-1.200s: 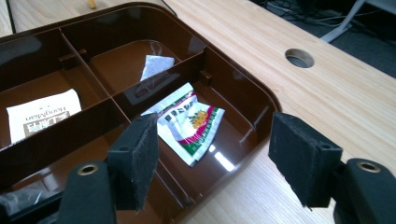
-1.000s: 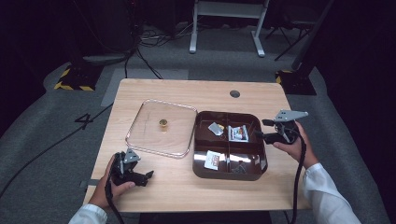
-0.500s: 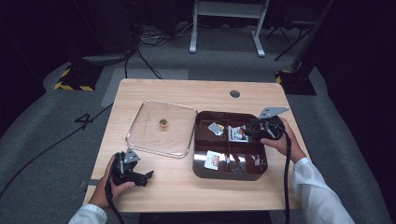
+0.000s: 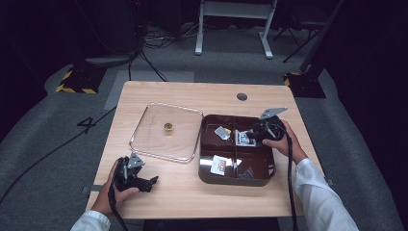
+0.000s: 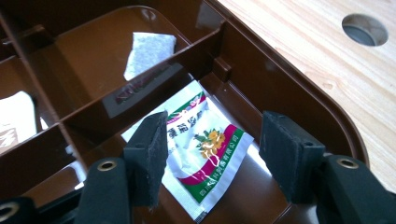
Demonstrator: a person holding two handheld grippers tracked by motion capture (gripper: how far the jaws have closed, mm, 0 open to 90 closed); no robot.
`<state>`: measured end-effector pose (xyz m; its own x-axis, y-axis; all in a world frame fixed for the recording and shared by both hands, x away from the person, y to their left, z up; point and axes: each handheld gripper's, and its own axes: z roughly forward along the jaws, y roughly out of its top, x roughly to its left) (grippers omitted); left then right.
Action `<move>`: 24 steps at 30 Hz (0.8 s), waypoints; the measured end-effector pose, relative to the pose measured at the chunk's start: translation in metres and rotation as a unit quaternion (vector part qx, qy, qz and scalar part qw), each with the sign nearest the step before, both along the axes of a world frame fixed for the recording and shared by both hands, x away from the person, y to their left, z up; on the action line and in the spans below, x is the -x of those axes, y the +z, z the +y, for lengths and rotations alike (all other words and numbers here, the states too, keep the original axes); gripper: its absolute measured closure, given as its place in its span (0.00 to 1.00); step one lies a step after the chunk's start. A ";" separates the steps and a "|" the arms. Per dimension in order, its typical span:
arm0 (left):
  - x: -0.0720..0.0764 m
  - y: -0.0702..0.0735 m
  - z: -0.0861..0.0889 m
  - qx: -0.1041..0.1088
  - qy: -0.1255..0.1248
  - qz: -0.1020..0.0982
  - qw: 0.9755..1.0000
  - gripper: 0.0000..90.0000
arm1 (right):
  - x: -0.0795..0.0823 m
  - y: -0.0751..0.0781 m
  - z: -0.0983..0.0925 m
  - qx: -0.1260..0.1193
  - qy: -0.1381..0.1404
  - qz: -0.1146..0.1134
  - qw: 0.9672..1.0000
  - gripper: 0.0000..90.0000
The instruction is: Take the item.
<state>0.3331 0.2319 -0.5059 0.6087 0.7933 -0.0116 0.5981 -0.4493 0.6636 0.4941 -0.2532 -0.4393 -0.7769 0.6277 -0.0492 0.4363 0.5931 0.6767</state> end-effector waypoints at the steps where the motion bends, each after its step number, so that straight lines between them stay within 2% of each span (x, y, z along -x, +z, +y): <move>1: 0.000 0.000 0.000 0.000 0.000 0.000 1.000 0.00 | -0.002 -0.001 0.000 -0.001 -0.001 0.003 1.000 0.47; 15: 0.000 0.000 0.000 0.000 0.000 0.000 1.000 0.00 | -0.015 -0.017 0.008 0.030 -0.005 0.035 0.999 0.50; 24: 0.000 0.000 0.000 0.000 0.000 0.000 1.000 0.00 | -0.015 -0.017 0.009 0.045 -0.005 0.023 0.999 0.61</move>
